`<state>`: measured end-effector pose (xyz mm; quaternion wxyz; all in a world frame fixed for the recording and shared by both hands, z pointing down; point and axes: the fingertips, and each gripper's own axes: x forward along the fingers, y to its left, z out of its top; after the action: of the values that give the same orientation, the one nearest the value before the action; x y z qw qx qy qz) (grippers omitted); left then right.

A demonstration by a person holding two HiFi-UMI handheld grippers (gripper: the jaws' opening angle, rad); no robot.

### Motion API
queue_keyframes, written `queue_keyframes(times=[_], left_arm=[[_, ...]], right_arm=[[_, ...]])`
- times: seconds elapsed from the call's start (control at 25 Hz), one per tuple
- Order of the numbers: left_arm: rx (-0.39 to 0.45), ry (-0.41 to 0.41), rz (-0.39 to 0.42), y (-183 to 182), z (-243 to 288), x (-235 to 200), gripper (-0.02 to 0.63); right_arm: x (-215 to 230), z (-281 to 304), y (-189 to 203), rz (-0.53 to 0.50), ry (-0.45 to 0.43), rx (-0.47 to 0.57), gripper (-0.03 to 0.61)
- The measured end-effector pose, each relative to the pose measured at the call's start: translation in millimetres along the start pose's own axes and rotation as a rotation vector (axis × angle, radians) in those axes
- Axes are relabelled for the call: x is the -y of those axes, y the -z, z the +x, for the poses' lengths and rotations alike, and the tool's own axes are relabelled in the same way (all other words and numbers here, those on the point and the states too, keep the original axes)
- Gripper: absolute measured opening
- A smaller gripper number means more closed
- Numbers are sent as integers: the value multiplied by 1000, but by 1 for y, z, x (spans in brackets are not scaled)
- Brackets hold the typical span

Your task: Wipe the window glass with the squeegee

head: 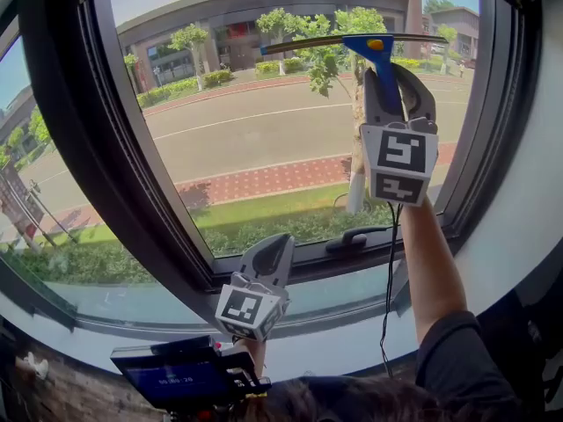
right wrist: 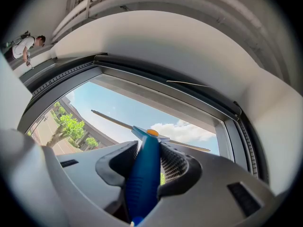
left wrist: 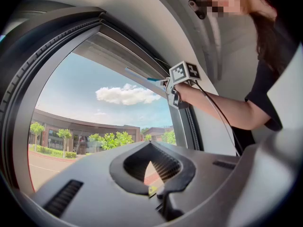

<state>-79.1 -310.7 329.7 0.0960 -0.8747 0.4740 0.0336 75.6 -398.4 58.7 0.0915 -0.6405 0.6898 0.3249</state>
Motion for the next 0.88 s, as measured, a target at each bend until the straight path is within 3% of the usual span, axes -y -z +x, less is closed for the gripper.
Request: queue_keyframes(times=[0.88], left_arm=[[-3, 9, 3, 1, -1, 0, 2]], right_arm=[[-23, -43, 71, 24, -12, -90, 141]])
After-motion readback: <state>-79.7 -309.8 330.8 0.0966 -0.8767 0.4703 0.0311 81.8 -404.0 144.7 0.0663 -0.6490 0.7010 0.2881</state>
